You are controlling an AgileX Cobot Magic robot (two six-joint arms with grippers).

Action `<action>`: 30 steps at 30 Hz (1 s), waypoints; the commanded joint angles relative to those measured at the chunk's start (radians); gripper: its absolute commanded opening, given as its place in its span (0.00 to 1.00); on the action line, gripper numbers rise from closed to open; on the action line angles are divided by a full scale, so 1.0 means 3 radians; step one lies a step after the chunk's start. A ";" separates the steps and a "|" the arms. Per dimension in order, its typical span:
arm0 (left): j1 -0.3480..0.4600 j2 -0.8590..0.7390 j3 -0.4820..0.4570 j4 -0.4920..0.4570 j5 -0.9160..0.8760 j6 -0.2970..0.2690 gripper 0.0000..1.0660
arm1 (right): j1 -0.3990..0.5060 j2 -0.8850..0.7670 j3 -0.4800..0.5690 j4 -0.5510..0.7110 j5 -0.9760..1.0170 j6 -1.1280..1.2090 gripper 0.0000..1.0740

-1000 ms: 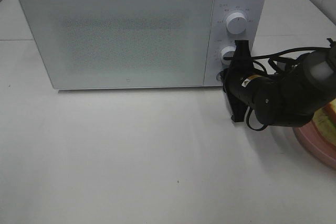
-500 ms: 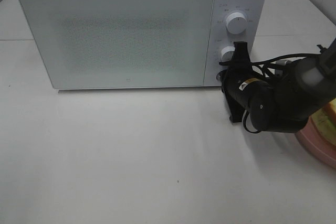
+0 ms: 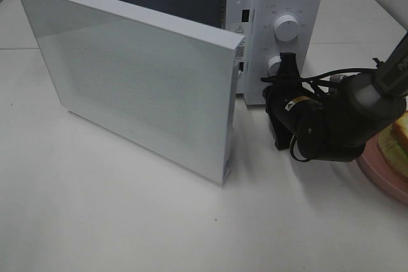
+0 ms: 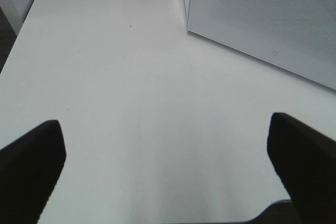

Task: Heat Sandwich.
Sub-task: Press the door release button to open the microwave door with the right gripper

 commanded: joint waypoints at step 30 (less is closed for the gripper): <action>0.0007 -0.0053 0.0003 0.0003 -0.0040 0.0000 0.94 | -0.0090 -0.0323 0.0130 -0.0327 -0.0127 0.0070 0.00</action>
